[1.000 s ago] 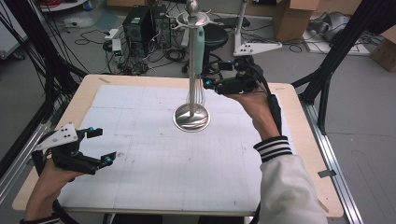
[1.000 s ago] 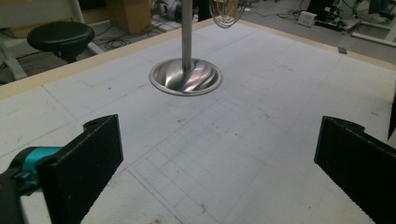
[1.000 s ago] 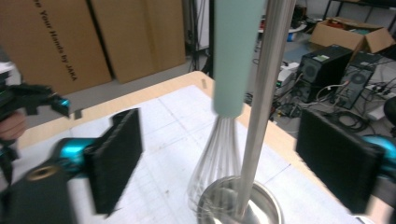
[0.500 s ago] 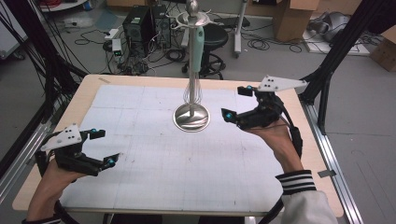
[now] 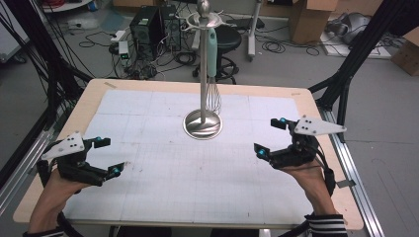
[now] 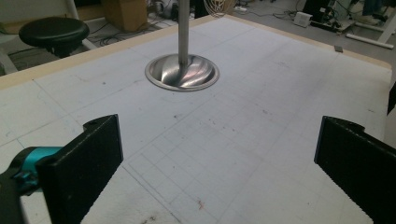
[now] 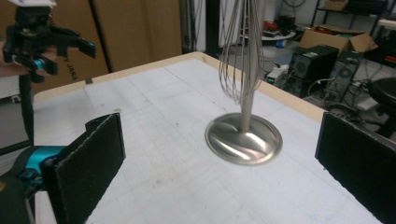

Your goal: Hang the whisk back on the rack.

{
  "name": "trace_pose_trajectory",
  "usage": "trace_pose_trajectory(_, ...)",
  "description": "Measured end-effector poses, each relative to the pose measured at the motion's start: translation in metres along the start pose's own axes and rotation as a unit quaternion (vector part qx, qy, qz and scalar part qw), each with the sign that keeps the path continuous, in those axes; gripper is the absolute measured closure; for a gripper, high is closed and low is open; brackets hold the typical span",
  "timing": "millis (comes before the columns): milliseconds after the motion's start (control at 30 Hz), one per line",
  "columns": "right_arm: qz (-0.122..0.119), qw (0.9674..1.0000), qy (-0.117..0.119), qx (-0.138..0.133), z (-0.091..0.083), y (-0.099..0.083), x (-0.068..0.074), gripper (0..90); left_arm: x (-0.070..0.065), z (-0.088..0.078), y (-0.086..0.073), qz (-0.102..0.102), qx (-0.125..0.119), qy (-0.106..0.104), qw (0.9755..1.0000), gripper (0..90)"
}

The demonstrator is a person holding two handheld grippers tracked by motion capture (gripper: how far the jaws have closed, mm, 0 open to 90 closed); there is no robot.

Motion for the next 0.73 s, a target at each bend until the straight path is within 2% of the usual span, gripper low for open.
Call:
trace_pose_trajectory(167, 0.024, 0.9997, -0.009, 0.003, -0.006, -0.029, -0.007, 0.3, -0.002, 0.000, -0.001, 0.004, 0.000, -0.004, 1.0000, 1.7)
trace_pose_trajectory(333, 0.028, 0.9991, -0.026, 0.016, -0.005, -0.054, -0.011, 0.3, -0.002, 0.001, -0.003, 0.006, 0.004, -0.003, 1.0000, 1.7)
trace_pose_trajectory(433, 0.037, 0.9988, -0.027, 0.017, -0.001, -0.067, -0.013, 0.3, -0.003, 0.001, -0.005, 0.005, 0.004, -0.003, 1.0000, 1.7)
trace_pose_trajectory(567, 0.041, 0.9986, -0.033, 0.010, 0.002, -0.076, -0.014, 0.3, -0.003, 0.001, -0.008, 0.006, 0.006, -0.002, 1.0000, 1.7)
trace_pose_trajectory(667, 0.039, 0.9987, -0.030, 0.016, 0.004, -0.078, -0.015, 0.3, -0.003, 0.002, -0.008, 0.005, 0.008, -0.001, 1.0000, 1.7)
trace_pose_trajectory(733, 0.041, 0.9987, -0.028, 0.009, 0.003, -0.076, -0.015, 0.3, -0.003, 0.002, -0.009, 0.005, 0.008, -0.001, 1.0000, 1.7)
Point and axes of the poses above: each handheld gripper's, and its own axes: z roughly forward along the jaws, y roughly out of its top, x roughly to its left, the point moved 9 cm from there along z, roughly forward along the jaws, and after that the axes turned 12 degrees about x, right-handed, at the moved point
